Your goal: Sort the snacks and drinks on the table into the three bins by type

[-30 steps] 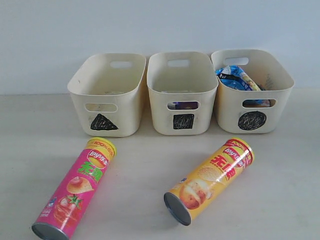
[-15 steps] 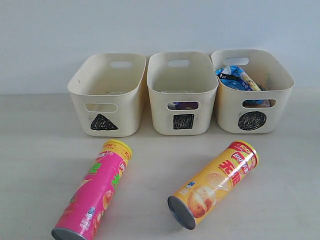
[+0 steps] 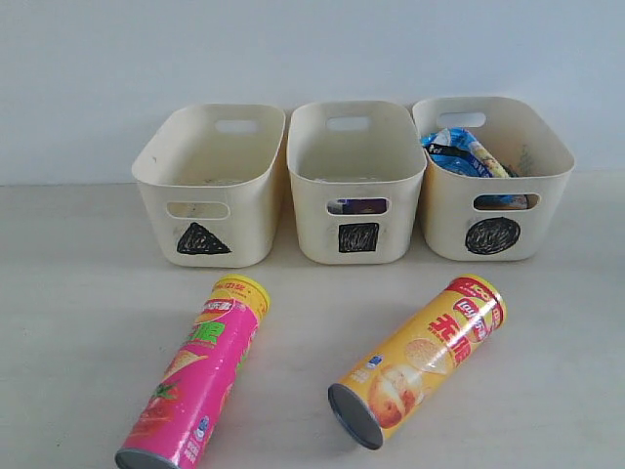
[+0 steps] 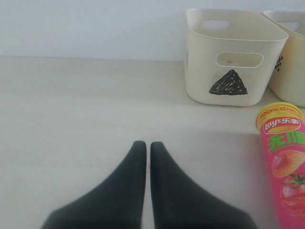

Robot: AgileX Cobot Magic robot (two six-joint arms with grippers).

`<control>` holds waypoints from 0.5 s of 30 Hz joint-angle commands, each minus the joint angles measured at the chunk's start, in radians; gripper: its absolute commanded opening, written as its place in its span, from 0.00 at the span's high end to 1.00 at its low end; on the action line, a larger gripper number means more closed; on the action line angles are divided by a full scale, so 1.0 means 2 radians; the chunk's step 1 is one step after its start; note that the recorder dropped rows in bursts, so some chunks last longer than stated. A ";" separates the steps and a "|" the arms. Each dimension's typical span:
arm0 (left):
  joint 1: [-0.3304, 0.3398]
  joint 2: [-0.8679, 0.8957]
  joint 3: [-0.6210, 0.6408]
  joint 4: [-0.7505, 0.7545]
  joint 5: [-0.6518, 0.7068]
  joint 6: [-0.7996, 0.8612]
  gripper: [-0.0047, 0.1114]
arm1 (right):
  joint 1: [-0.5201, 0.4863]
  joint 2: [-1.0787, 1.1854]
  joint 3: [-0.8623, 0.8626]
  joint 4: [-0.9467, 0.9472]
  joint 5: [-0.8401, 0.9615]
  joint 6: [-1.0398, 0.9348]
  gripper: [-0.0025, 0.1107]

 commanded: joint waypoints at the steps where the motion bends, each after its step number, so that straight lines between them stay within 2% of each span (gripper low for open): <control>1: 0.001 -0.001 -0.001 -0.004 -0.004 0.000 0.92 | 0.001 -0.003 0.002 -0.004 0.029 -0.016 0.97; 3: 0.001 -0.001 -0.001 -0.004 -0.004 0.000 0.92 | 0.001 -0.003 0.002 -0.004 0.055 -0.016 0.97; 15: 0.001 -0.001 -0.001 -0.004 -0.004 0.000 0.92 | 0.001 -0.003 0.002 -0.004 0.056 -0.013 0.97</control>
